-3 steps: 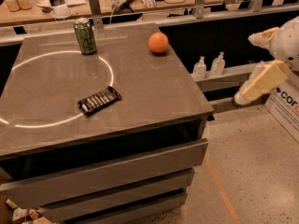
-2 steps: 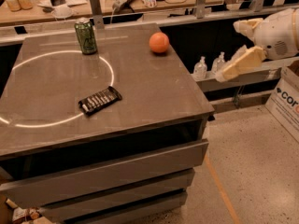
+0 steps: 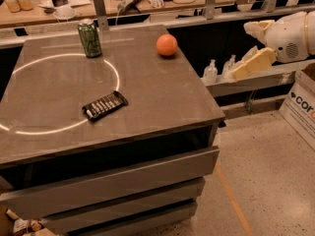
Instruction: Move orange near rxbar chocolate
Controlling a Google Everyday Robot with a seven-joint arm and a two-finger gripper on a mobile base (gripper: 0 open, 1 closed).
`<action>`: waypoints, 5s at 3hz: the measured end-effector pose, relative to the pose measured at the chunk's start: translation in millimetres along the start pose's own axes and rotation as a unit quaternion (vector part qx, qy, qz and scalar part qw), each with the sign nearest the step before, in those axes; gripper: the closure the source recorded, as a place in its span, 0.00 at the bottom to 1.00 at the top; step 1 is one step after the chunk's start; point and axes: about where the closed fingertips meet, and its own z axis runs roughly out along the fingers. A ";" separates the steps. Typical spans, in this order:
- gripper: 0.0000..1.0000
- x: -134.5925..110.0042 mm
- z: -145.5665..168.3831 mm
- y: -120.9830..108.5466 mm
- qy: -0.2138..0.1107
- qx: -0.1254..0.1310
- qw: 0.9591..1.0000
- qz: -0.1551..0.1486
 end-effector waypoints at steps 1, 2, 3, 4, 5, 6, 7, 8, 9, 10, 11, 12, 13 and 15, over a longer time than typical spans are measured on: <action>0.00 2.1 10.1 -8.9 -0.005 0.028 1.000 0.010; 0.00 7.6 41.6 -36.4 -0.007 0.081 0.996 0.036; 0.00 8.1 79.0 -59.9 -0.028 0.112 0.992 0.059; 0.00 12.1 120.4 -77.5 -0.040 0.109 0.991 0.070; 0.00 9.3 165.1 -88.7 -0.043 0.073 0.994 0.069; 0.00 2.3 201.7 -99.2 -0.046 0.044 0.996 0.061; 0.00 -3.5 230.4 -106.3 -0.046 0.021 0.997 0.053; 0.13 -0.6 254.6 -111.5 -0.037 -0.004 0.998 0.045; 0.37 -1.7 266.8 -113.1 -0.034 -0.028 0.998 0.036; 0.61 -3.1 271.1 -112.9 -0.035 -0.043 0.998 0.030; 0.83 -25.2 241.0 -95.3 -0.045 -0.076 0.996 0.002; 1.00 -42.4 200.0 -64.0 -0.038 -0.120 0.992 -0.016; 1.00 -40.2 182.8 -37.4 -0.022 -0.160 0.987 -0.022; 1.00 -45.3 184.9 -23.2 -0.011 -0.180 0.983 -0.033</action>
Offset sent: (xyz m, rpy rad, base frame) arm 0.1119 0.0127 -0.0324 0.0725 -0.0912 -0.3457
